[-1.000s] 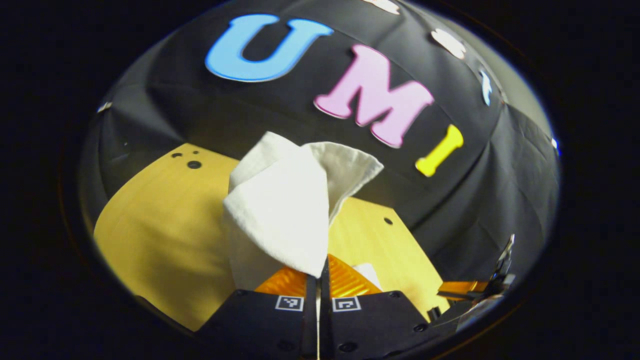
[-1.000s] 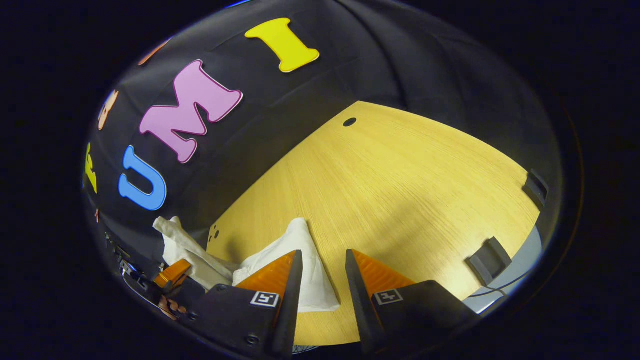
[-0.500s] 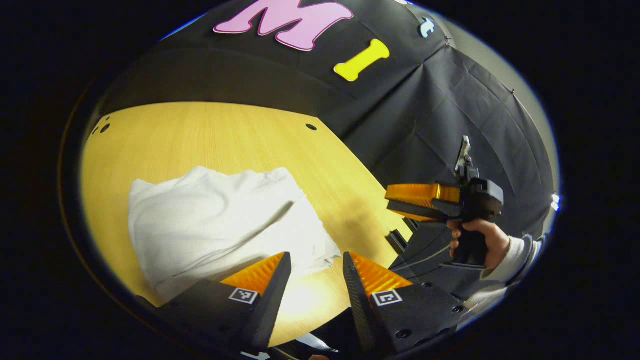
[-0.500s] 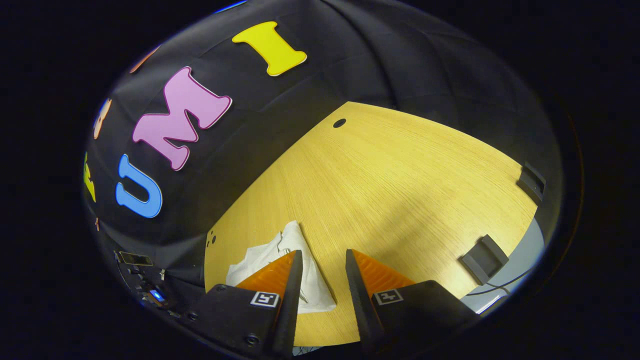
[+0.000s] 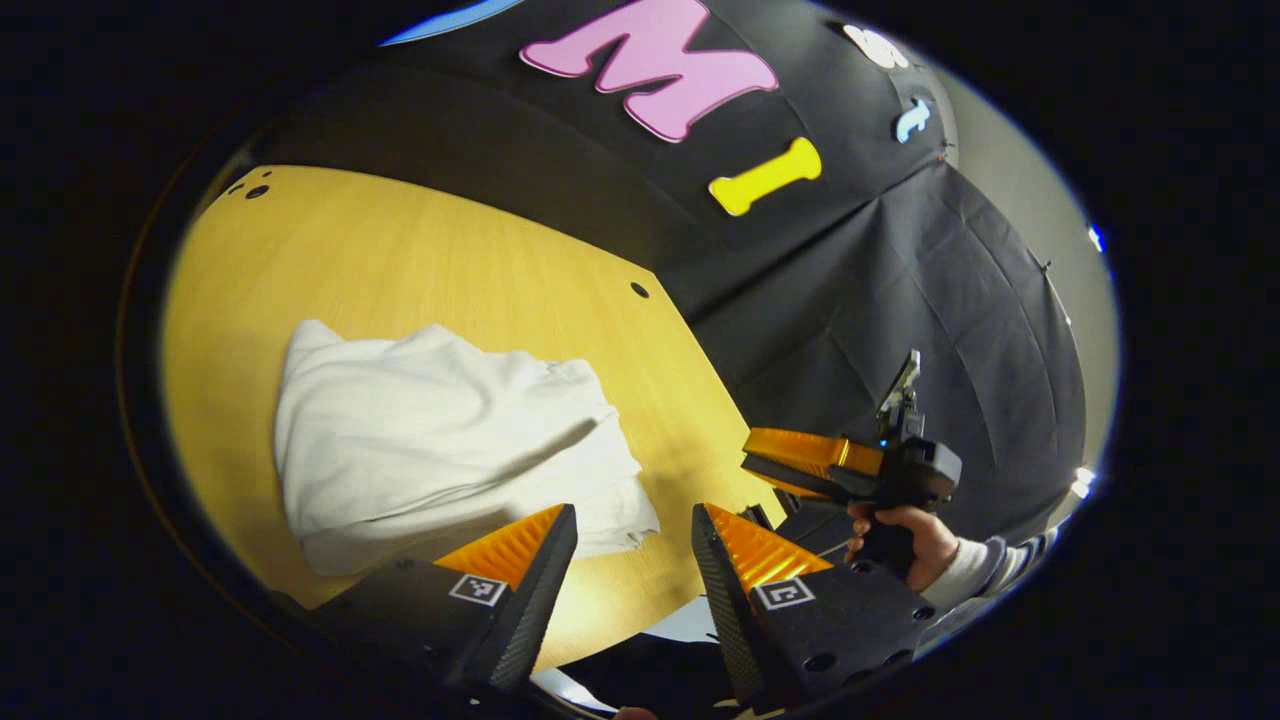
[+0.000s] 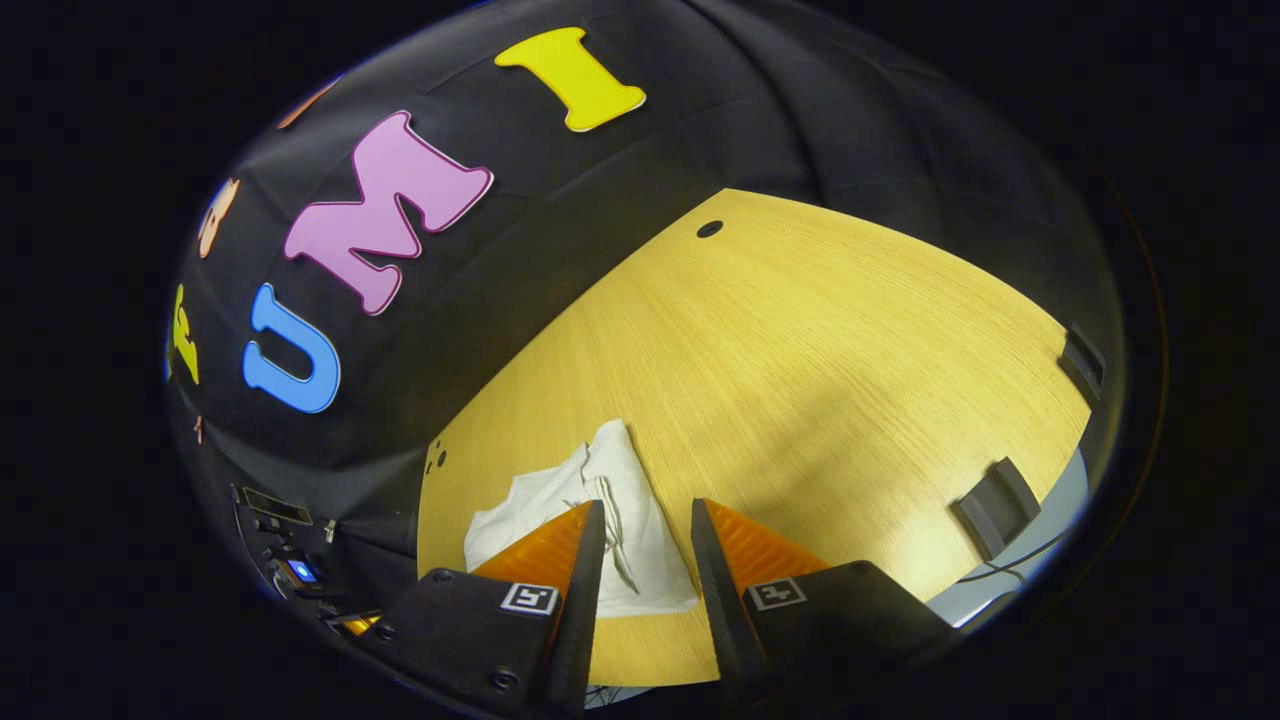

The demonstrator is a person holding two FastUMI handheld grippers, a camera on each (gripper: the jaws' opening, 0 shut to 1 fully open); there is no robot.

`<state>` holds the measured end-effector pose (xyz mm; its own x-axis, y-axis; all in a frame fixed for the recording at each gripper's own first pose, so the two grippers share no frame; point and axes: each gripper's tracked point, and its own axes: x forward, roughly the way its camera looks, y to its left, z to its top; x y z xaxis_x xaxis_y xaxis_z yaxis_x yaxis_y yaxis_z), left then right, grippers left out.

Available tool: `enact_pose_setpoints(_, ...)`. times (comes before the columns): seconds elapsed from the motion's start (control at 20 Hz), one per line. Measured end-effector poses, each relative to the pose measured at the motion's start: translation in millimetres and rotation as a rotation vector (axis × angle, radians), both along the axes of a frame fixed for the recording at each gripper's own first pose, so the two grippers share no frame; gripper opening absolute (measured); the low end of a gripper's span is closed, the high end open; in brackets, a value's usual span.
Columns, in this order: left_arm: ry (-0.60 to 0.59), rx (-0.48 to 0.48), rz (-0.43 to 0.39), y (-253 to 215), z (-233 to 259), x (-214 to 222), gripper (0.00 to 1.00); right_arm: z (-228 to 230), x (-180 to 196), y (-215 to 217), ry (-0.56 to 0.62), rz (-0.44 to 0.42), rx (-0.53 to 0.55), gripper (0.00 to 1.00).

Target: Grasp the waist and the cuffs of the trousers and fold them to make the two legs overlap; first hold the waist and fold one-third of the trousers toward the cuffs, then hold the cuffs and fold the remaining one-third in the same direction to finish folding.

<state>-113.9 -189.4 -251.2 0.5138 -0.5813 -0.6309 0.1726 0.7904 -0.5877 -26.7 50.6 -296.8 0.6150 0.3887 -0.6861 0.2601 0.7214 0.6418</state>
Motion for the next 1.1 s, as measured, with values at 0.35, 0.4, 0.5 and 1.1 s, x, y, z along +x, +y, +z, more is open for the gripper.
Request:
enact_pose_setpoints(0.35, -0.025, 0.057, 0.202, 87, 8, 9, 0.76, 15, -4, 51, -0.038, 0.106, 0.038, 0.54)
enact_pose_setpoints(0.4, -0.031, 0.061, 0.231, 99, 12, 10, 0.76, 18, -3, 59, -0.043, 0.122, 0.044, 0.54)
enact_pose_setpoints(0.5, -0.047, 0.058, 0.294, 121, 21, 13, 0.82, 22, -4, 77, -0.051, 0.155, 0.055, 0.54)
enact_pose_setpoints(1.1, -0.053, 0.044, 0.609, 184, 47, -21, 0.8, 34, -32, 174, -0.079, 0.502, 0.09, 0.74)
